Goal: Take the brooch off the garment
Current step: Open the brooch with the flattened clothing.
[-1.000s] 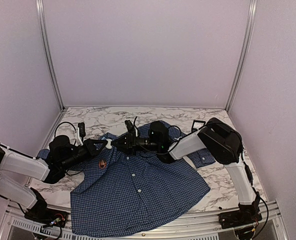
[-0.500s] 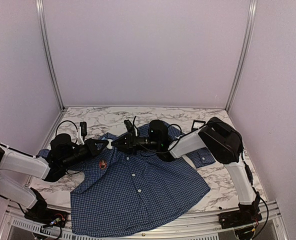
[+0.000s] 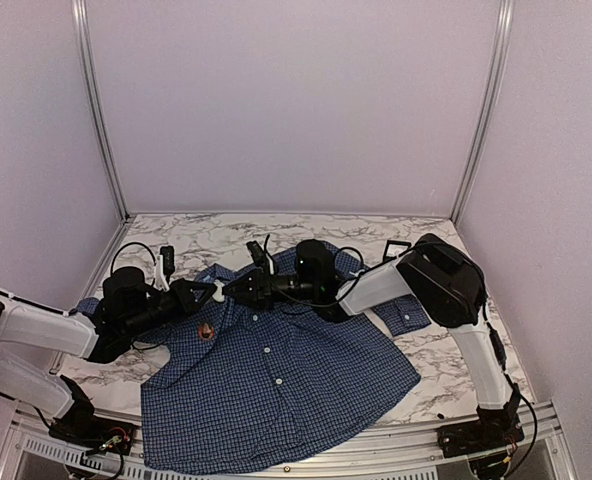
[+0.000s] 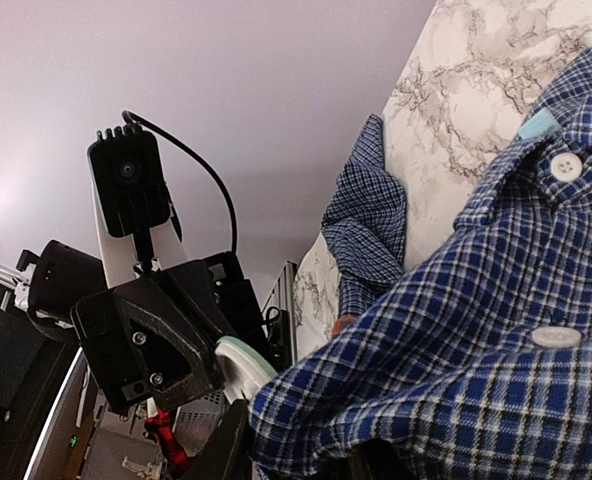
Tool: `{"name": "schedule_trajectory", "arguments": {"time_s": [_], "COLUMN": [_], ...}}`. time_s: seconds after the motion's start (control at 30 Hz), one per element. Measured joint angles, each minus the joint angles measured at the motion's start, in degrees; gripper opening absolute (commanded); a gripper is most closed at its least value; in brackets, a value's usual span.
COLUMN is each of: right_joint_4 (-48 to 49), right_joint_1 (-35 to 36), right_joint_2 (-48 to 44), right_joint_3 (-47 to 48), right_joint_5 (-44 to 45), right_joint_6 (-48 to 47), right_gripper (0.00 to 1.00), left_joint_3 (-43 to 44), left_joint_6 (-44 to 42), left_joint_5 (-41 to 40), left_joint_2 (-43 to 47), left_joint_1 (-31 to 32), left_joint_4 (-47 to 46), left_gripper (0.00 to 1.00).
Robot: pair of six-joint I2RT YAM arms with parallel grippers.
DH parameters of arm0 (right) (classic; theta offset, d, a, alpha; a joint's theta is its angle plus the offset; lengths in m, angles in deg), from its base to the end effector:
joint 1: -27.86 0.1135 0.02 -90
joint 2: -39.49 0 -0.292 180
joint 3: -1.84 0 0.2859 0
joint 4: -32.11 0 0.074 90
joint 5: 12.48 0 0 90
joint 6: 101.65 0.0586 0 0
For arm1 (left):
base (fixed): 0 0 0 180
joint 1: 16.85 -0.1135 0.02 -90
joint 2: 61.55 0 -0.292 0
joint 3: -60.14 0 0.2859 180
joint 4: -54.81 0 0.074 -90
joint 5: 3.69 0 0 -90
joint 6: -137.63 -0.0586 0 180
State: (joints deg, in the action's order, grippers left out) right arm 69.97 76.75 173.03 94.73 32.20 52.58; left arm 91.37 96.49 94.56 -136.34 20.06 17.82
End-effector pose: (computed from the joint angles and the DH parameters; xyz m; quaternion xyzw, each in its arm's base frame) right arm 0.3323 0.4442 0.1333 -0.1741 0.6977 0.6848 0.1179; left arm 0.2202 -0.1759 0.1832 -0.0299 0.7455 -0.4910 0.4498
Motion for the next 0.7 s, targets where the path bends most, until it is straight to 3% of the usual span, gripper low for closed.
{"name": "schedule_trajectory", "arguments": {"time_s": [0.33, 0.7], "right_joint_4": [-0.31, -0.59], "right_joint_1": [0.02, 0.02], "right_joint_2": [-0.42, -1.73], "right_joint_3": [-1.33, -3.02], "right_joint_5": [1.38, 2.4], "right_joint_6": [-2.16, -3.58], "right_gripper": [0.35, 0.36], "left_joint_3": [2.8, 3.69], "left_joint_6": [-0.94, -1.53], "left_joint_5": [-2.19, -3.39], "left_joint_2": [1.11, 1.11], "left_joint_1": [0.59, 0.63], "left_joint_4": [7.69, 11.3], "left_gripper": [0.0, 0.0]}}
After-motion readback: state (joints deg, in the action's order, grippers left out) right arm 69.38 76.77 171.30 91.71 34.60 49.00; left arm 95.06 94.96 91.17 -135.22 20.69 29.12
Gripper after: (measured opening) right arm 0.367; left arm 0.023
